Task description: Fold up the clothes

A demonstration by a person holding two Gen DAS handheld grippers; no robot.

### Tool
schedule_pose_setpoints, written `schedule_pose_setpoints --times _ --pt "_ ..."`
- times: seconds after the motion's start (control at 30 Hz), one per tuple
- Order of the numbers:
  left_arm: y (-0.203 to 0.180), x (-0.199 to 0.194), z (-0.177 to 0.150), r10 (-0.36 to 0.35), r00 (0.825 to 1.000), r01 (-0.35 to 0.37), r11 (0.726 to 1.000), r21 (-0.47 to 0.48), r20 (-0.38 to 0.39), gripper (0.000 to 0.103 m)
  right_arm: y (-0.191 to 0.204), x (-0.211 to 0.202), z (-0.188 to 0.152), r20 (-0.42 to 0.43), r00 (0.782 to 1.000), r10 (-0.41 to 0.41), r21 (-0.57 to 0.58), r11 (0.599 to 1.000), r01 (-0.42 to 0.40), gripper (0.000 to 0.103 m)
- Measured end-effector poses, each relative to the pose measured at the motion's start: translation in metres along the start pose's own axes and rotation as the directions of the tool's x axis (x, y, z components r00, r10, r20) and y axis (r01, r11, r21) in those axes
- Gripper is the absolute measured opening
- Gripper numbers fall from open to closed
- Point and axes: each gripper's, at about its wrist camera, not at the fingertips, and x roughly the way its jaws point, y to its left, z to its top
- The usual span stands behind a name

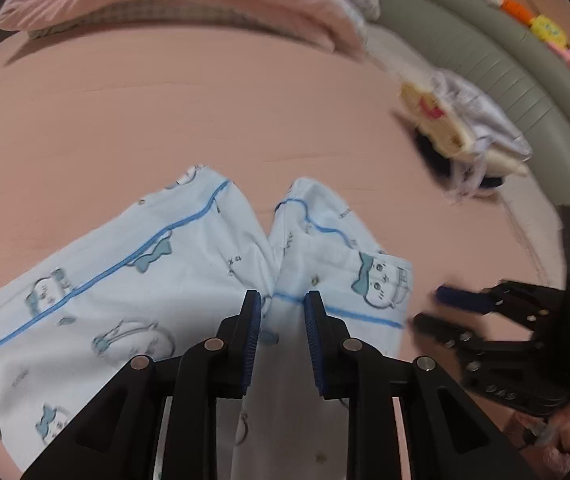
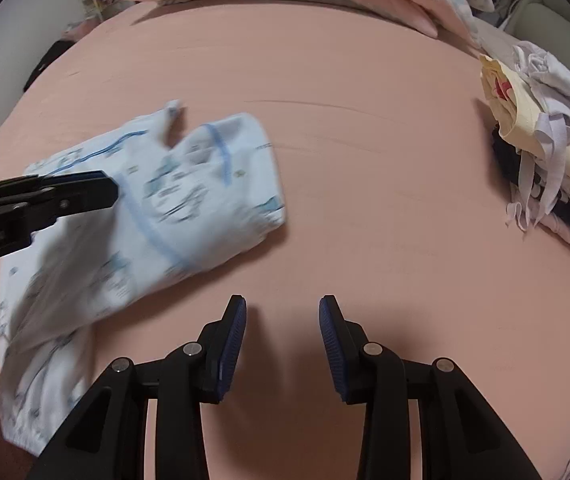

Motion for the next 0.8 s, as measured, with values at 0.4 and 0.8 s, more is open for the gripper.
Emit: schedule_pose_setpoints --times 0.4,0.8 --pt "-0.036 -0.021 -0.028 -0.109 0.994 0.106 0.986 0.127 0.013 0.020 -0.002 0.027 0.035 0.003 0.983 0.183 0.030 0.983 -0.183 0.038" --pt "-0.062 0.016 -0.018 -0.028 0.998 0.041 0.957 0.286 -0.050 0.004 -0.019 0.000 0.007 0.098 0.964 0.246 0.088 0.963 -0.255 0.038"
